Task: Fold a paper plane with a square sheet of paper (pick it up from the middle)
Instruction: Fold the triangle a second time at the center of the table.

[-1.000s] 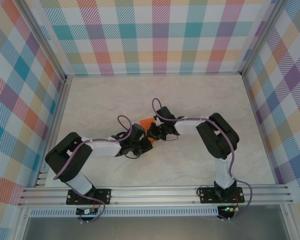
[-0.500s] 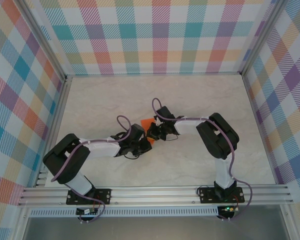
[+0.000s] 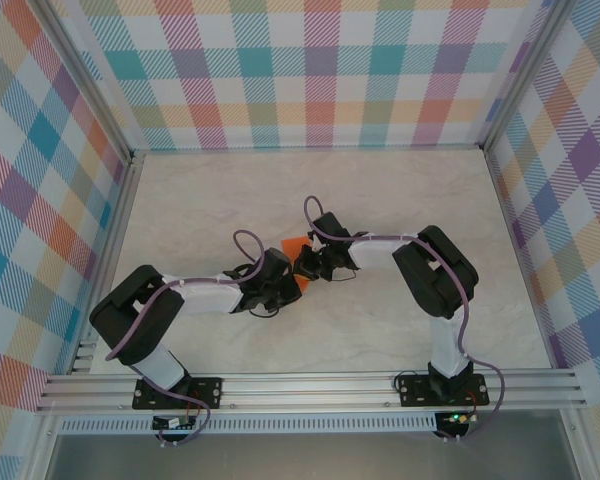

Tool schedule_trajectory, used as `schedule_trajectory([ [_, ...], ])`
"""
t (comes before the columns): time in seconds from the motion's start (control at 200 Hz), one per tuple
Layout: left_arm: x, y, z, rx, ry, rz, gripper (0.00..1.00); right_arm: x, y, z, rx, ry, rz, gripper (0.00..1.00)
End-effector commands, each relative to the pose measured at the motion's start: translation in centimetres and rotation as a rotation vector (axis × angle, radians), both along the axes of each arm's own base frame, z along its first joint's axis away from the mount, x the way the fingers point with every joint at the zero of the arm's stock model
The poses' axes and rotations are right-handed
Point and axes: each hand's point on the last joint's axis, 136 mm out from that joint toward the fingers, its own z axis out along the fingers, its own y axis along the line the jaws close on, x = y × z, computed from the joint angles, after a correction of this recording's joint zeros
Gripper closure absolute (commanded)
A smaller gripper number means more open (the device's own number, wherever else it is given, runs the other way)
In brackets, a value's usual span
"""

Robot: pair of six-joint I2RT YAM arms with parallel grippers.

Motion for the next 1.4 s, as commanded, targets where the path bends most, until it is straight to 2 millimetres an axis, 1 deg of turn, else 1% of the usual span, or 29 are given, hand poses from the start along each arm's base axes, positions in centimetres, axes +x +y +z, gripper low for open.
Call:
schedule_trajectory([
  [0.0,0.0,0.5,-1.2,0.046,0.017,0.017,0.94,-1.6,-3.2,-4.4,-0.173,0.092,-0.043,0.95],
  [0.07,-0.3,0.9,-1.5,0.059,0.030,0.024,0.94,-1.5,-3.0,-3.8,-0.158,0.082,-0.035,0.95],
  [0.105,-0.4,1.1,-1.6,0.069,0.034,0.027,0.95,-1.3,-2.7,-3.1,-0.141,0.067,-0.024,0.94],
  [0.18,-0.8,1.6,-1.9,0.089,0.045,0.026,0.96,-0.8,-2.1,-0.9,-0.090,0.018,0.008,0.93],
  [0.245,-1.0,1.7,-2.1,0.095,0.056,0.022,0.96,-0.4,-1.7,1.4,-0.053,-0.036,0.036,0.91],
  [0.34,-1.5,2.0,-2.7,0.113,0.078,0.011,0.97,-0.2,-1.9,4.2,-0.036,-0.107,0.064,0.88],
  [0.375,-1.7,2.0,-2.9,0.116,0.084,0.007,0.97,-0.3,-2.2,4.8,-0.039,-0.122,0.070,0.86],
  [0.44,-1.9,2.1,-3.2,0.126,0.099,0.000,0.97,-0.7,-2.6,5.3,-0.044,-0.135,0.084,0.85],
  [0.47,-1.9,2.1,-3.4,0.131,0.105,0.000,0.98,-0.9,-2.8,5.4,-0.047,-0.134,0.084,0.84],
  [0.525,-2.0,2.1,-3.6,0.133,0.110,-0.002,0.98,-1.5,-3.2,4.9,-0.059,-0.116,0.080,0.86],
  [0.605,-2.0,2.1,-3.6,0.135,0.111,-0.001,0.99,-2.4,-3.7,3.9,-0.069,-0.079,0.077,0.90],
  [0.75,-1.9,2.1,-3.4,0.134,0.107,0.000,1.00,-3.2,-3.4,2.6,-0.052,-0.033,0.094,0.96],
  [0.965,-1.9,2.1,-3.4,0.134,0.107,-0.001,1.00,-3.1,-2.4,1.5,-0.027,-0.004,0.128,0.97],
  [1.195,-1.8,1.9,-3.2,0.128,0.103,-0.004,1.00,-2.8,-1.3,1.6,0.024,-0.015,0.160,0.97],
  [1.3,-1.8,1.9,-3.1,0.126,0.102,-0.004,1.00,-2.6,-1.5,1.3,0.010,-0.014,0.150,0.97],
  [1.395,-1.7,1.9,-2.8,0.123,0.096,-0.005,1.00,-2.5,-2.0,0.5,-0.025,-0.008,0.133,0.97],
])
